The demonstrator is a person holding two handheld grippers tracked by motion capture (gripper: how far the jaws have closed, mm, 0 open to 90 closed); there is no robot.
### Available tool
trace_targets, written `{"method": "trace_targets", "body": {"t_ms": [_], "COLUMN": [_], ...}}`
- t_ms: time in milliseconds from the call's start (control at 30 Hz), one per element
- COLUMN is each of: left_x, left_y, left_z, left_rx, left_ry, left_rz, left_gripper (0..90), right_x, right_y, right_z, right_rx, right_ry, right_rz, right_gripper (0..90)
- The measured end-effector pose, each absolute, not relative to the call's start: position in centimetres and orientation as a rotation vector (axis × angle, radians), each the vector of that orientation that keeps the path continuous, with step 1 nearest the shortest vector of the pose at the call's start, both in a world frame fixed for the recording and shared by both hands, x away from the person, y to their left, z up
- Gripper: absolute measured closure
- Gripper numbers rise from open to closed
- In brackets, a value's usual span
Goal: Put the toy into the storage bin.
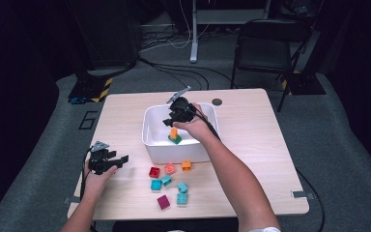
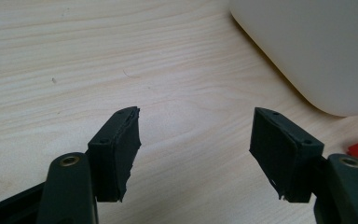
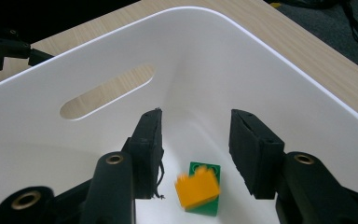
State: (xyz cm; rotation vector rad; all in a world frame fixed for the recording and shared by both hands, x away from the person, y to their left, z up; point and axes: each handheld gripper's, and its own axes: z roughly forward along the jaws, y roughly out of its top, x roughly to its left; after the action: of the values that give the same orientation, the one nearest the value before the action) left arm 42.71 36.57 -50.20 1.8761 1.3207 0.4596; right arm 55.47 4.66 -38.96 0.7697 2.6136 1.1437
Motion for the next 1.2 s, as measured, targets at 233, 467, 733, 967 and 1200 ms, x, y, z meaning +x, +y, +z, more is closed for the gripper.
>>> {"method": "trace_targets", "body": {"t_ms": [233,467,733,967,1200], "left_x": [42.8,42.8,42.8,42.8,42.7], "left_y": [36.6,36.5,36.5,36.5,36.5], "left_z": [-50.2,-50.3,-50.3,-50.3,-50.3], "left_rx": [1.89,1.889,1.898,1.899,1.899], "left_ry": [1.326,1.335,1.338,1.34,1.34], "left_rz": [0.477,0.483,0.477,0.477,0.479], "left_gripper": [30.1,30.1,30.7,31.0,31.3], "right_x": [55.2,53.8,51.6,49.5,47.6], "right_y": [4.0,3.1,2.1,1.5,1.5], "right_z": [-38.2,-36.4,-34.6,-33.3,-32.9], "right_rx": [0.767,0.728,0.681,0.633,0.596], "right_ry": [2.59,2.563,2.562,2.563,2.578], "right_rz": [1.16,1.211,1.244,1.271,1.307], "right_gripper": [50.7,47.9,47.9,47.9,47.8]}}
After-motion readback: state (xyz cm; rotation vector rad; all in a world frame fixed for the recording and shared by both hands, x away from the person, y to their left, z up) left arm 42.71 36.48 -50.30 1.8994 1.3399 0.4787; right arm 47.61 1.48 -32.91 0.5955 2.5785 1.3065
